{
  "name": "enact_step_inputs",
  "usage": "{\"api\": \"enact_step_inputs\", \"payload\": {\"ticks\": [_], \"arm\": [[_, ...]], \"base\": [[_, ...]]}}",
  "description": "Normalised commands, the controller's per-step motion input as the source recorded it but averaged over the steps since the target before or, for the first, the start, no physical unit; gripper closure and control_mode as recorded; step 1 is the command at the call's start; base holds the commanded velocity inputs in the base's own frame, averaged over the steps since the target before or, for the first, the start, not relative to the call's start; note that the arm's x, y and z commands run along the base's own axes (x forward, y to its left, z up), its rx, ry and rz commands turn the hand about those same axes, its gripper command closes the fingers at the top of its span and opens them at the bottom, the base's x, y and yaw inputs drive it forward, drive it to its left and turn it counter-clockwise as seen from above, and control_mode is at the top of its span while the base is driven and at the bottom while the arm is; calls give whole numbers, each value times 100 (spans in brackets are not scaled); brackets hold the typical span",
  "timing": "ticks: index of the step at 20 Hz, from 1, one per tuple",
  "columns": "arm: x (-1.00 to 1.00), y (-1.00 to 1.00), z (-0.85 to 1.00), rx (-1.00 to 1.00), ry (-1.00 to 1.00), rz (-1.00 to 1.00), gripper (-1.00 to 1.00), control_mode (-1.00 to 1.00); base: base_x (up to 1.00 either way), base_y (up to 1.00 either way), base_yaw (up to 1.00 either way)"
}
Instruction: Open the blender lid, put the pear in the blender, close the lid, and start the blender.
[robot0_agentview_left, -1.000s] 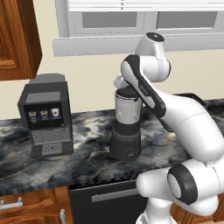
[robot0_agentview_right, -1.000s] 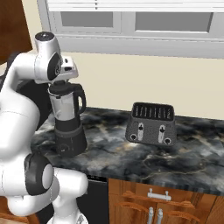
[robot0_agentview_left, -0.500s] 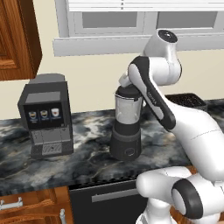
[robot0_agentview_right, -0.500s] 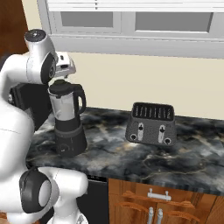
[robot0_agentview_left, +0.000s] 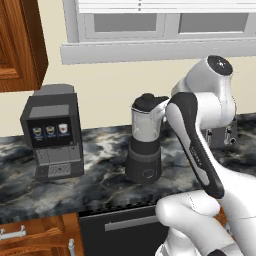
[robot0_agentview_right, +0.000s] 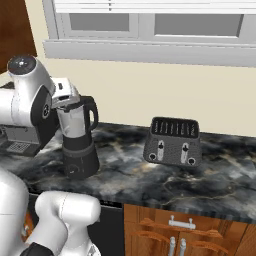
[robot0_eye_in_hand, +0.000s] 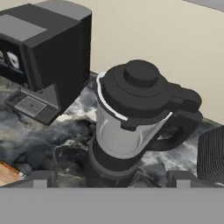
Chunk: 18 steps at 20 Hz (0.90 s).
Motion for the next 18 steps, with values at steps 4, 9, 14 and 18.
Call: {"api": "enact_step_inputs", "payload": {"ticks": [4, 9, 14, 18], "arm": [[-38, -28, -51, 2, 6, 0, -100, -100], [-67, -43, -24, 20, -12, 10, -100, -100], [-29, -5, -46, 24, -2, 19, -100, -100], [-19, 0, -52, 21, -2, 9, -100, -100]], "base": [[0, 0, 0], [0, 0, 0], [0, 0, 0], [0, 0, 0]]}}
